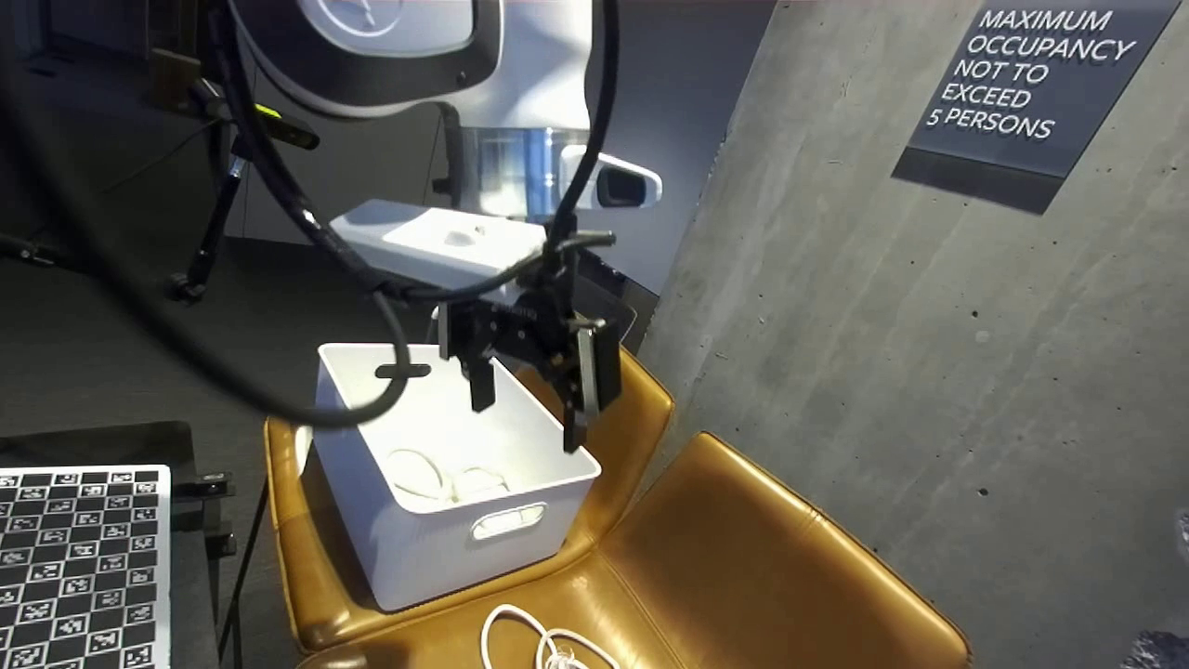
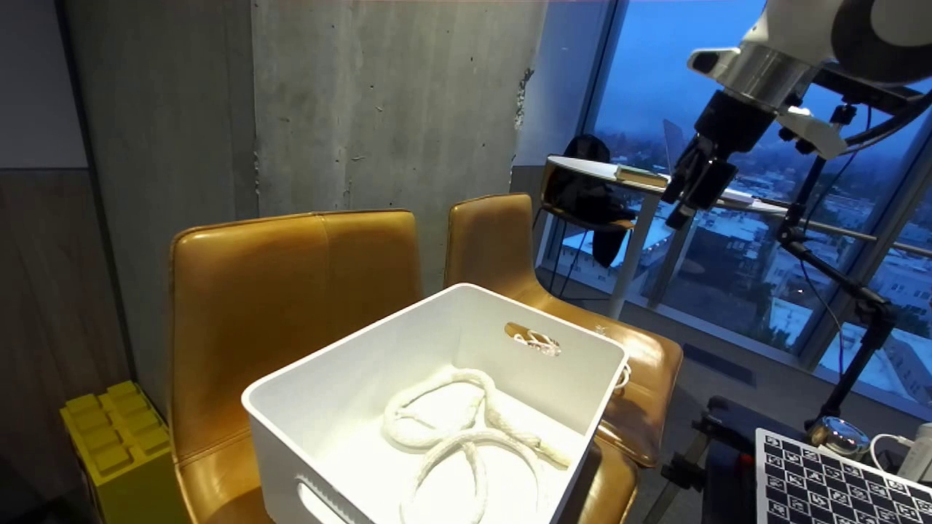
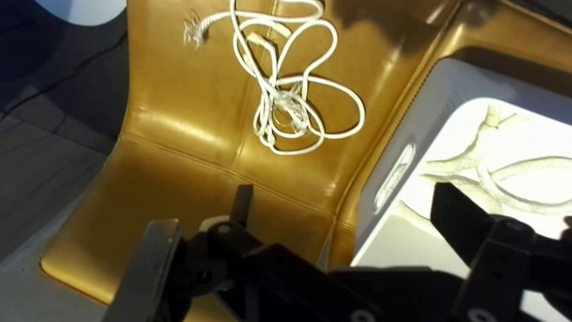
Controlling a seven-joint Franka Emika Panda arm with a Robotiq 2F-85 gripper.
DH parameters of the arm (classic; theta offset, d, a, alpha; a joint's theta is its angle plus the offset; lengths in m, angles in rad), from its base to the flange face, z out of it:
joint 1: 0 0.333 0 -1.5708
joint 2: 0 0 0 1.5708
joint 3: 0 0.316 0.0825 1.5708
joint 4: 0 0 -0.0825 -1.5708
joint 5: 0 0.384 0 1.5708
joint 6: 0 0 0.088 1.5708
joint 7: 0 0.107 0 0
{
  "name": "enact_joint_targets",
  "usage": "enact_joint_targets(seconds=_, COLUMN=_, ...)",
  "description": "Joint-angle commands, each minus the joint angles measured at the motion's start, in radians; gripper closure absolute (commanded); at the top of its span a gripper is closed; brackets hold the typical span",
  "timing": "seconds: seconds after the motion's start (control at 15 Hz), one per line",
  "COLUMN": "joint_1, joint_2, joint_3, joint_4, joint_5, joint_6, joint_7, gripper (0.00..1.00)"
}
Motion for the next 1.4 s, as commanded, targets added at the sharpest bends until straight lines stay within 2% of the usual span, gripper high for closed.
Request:
enact_joint_targets(seconds=0.0, joint_1=-0.040, joint_2=0.067, joint_3=-0.081, joint_4=0.005, joint_5=0.064, joint_6=0.036, joint_7=-0.128, gripper=0.00)
enact_joint_targets(seconds=0.27, joint_1=-0.077, joint_2=0.221, joint_3=-0.121, joint_4=0.080, joint_5=0.172, joint_6=0.036, joint_7=-0.271, gripper=0.00)
enact_joint_targets(seconds=0.6, joint_1=-0.140, joint_2=0.454, joint_3=-0.055, joint_4=0.178, joint_5=0.254, joint_6=0.085, joint_7=-0.368, gripper=0.00)
enact_joint_targets(seconds=1.0, joint_1=-0.180, joint_2=0.739, joint_3=0.056, joint_4=0.353, joint_5=0.202, joint_6=0.126, joint_7=-0.299, gripper=0.00)
enact_joint_targets(seconds=1.33, joint_1=-0.169, joint_2=0.935, joint_3=0.095, joint_4=0.493, joint_5=0.154, joint_6=0.126, joint_7=-0.228, gripper=0.00)
